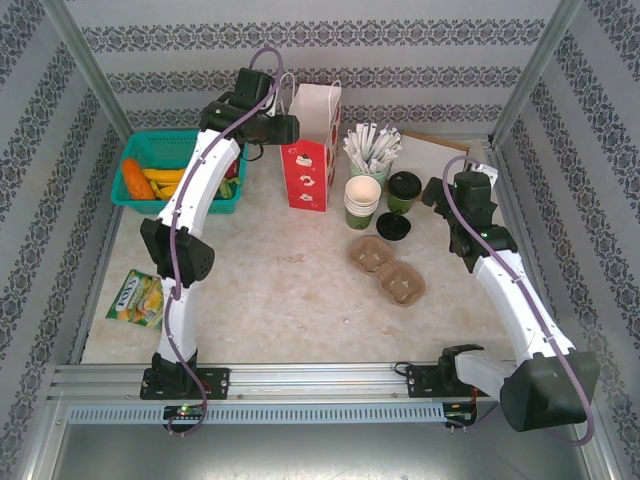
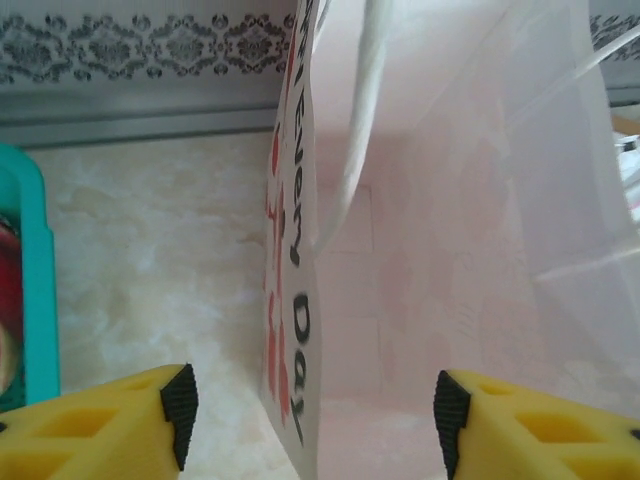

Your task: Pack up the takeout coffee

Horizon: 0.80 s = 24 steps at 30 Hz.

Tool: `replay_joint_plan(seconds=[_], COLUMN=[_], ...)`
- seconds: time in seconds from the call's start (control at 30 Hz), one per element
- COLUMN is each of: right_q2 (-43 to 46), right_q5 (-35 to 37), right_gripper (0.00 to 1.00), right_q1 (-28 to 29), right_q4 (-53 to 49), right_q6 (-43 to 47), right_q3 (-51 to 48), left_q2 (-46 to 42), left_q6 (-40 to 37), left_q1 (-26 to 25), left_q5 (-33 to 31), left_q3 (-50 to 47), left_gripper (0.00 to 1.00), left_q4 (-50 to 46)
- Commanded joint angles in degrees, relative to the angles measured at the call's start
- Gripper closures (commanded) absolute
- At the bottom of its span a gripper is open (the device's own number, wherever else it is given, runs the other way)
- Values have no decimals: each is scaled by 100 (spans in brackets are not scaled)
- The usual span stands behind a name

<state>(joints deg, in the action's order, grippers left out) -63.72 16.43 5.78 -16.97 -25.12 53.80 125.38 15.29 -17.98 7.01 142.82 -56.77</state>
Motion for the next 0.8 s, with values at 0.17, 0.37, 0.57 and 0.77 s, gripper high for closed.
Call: replay_joint_plan(seconds=[0.17, 0.37, 0.57, 0.77], right_q2=[283, 332, 339, 388], right_q5=[-236, -240, -261, -280], right_gripper=[2, 2, 2, 2], right_q1=[35, 35, 39, 63], right_q4=[-113, -117, -88, -114], right_q6=[79, 49, 45, 19], right_q3=[-161, -208, -168, -146], left_q2=[379, 306, 275, 356], left_q6=[-366, -389, -482, -544], left_q1=[90, 85, 88, 88], left_q5=[59, 2, 99, 23], left_q3=[380, 371, 352, 351], left_gripper=[60, 71, 82, 83], left_q4=[676, 611, 478, 415])
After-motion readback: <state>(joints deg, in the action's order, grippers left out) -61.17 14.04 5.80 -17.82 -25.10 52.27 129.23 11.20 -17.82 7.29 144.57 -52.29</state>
